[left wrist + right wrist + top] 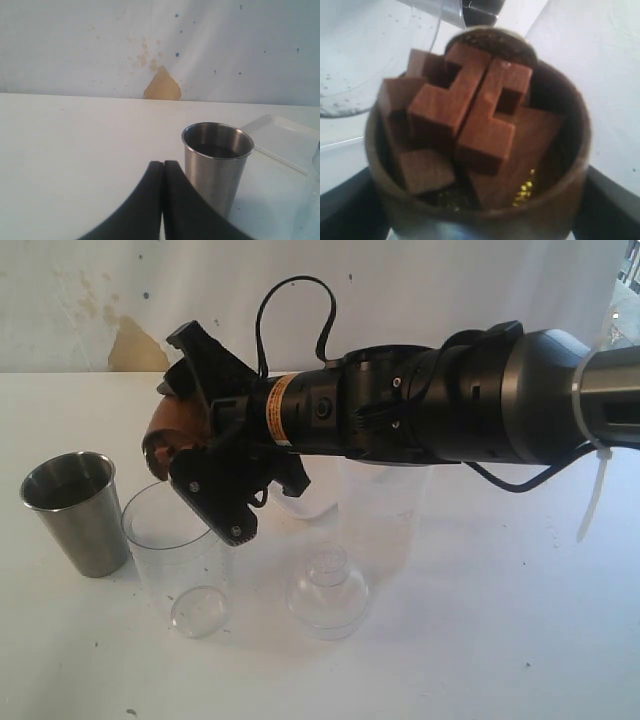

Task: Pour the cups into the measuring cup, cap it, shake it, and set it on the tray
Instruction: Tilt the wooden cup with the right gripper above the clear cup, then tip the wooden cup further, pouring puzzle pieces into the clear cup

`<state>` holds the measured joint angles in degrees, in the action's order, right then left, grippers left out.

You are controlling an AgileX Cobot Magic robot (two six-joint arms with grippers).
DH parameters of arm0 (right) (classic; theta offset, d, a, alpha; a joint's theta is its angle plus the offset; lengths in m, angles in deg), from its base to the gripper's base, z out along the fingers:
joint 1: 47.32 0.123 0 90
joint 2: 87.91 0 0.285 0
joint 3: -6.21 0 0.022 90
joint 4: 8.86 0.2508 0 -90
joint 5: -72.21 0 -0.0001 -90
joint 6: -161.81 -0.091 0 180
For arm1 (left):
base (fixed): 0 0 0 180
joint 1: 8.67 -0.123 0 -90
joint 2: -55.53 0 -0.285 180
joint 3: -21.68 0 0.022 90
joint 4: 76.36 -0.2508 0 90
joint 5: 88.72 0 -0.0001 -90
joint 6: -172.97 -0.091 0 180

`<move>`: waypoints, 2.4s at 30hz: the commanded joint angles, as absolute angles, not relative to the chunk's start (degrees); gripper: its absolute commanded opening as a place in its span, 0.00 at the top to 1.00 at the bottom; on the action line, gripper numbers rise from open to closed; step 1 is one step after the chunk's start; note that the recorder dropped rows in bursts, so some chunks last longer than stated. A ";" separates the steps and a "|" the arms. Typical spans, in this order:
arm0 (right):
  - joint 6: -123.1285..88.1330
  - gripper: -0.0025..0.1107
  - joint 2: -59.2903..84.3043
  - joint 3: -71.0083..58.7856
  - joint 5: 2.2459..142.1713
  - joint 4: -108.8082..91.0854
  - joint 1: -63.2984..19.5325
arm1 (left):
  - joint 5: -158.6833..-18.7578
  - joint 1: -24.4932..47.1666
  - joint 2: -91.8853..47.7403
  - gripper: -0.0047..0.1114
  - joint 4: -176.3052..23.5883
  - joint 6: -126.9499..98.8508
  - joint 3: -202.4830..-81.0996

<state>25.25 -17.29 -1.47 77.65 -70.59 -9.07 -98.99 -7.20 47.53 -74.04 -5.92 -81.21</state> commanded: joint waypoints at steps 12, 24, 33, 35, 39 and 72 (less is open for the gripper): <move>29.73 0.98 -17.24 -0.81 82.52 -70.42 -9.11 | -98.58 -7.30 47.74 0.95 -73.76 -5.78 -81.10; 31.66 0.98 -18.78 -0.81 80.90 -70.42 -9.11 | -98.58 -7.30 47.74 0.95 -73.76 -5.78 -81.10; 36.26 0.98 -18.66 -0.81 81.78 -70.42 -9.11 | -98.58 -7.30 47.74 0.95 -73.76 -5.78 -81.10; 38.63 0.98 -18.66 -0.81 82.85 -70.42 -9.11 | -98.58 -7.30 47.74 0.95 -73.76 -5.78 -81.10; 40.37 0.98 -18.66 -0.81 82.73 -70.42 -9.11 | -98.58 -7.30 47.74 0.95 -73.76 -5.78 -81.10; 47.22 0.98 -18.66 1.64 83.25 -70.31 -8.25 | -98.58 -7.30 47.74 0.95 -73.76 -5.78 -81.10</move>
